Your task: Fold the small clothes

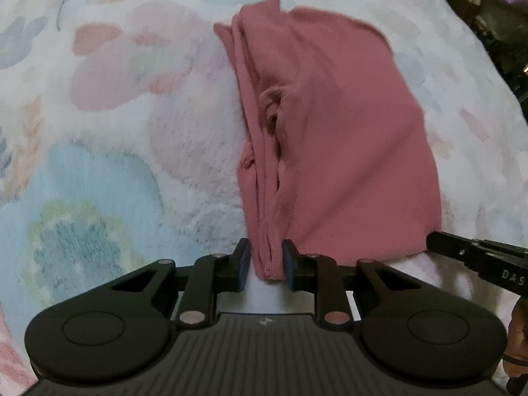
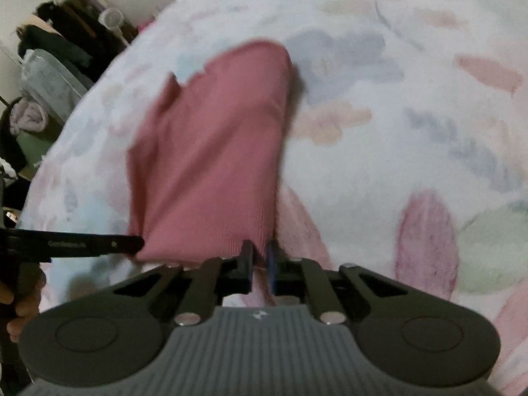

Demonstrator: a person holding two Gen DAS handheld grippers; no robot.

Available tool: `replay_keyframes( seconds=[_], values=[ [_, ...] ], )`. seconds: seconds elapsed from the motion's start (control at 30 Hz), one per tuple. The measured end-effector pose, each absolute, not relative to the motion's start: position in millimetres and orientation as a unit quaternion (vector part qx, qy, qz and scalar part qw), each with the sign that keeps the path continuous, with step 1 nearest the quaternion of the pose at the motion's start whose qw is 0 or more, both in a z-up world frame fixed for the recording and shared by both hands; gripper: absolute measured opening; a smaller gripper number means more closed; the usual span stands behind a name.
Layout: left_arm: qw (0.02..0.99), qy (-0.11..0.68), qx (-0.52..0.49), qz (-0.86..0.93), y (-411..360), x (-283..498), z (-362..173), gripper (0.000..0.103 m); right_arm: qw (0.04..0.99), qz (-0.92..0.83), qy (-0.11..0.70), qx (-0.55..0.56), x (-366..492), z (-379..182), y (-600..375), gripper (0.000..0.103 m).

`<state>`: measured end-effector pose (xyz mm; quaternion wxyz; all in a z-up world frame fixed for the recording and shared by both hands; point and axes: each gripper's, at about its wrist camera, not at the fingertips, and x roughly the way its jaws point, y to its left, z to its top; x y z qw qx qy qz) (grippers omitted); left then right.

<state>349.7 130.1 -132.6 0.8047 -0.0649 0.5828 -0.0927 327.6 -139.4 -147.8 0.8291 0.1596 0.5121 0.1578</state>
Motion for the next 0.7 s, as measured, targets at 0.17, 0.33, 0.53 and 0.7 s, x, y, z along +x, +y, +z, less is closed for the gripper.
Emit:
replay_keyframes(
  seconds=[0.17, 0.33, 0.53, 0.7],
  values=[
    [0.804, 0.585, -0.063, -0.089, 127.3, 344.0, -124.8, 0.026, 0.823, 0.158, 0.520, 0.166, 326.4, -153.1, -143.9, 0.004],
    [0.812, 0.573, -0.069, -0.085, 134.3, 340.0, -99.9, 0.027, 0.828, 0.165, 0.513, 0.157, 323.1, -136.1, -153.1, 0.008],
    [0.854, 0.506, -0.075, -0.093, 135.6, 361.9, -62.6, 0.027, 0.848, 0.160, 0.485, 0.144, 329.3, -112.2, -168.5, 0.008],
    [0.864, 0.479, -0.092, -0.125, 120.2, 413.5, -63.3, 0.027, 0.858, 0.156, 0.471, 0.131, 349.5, -106.1, -172.0, 0.008]
  ],
)
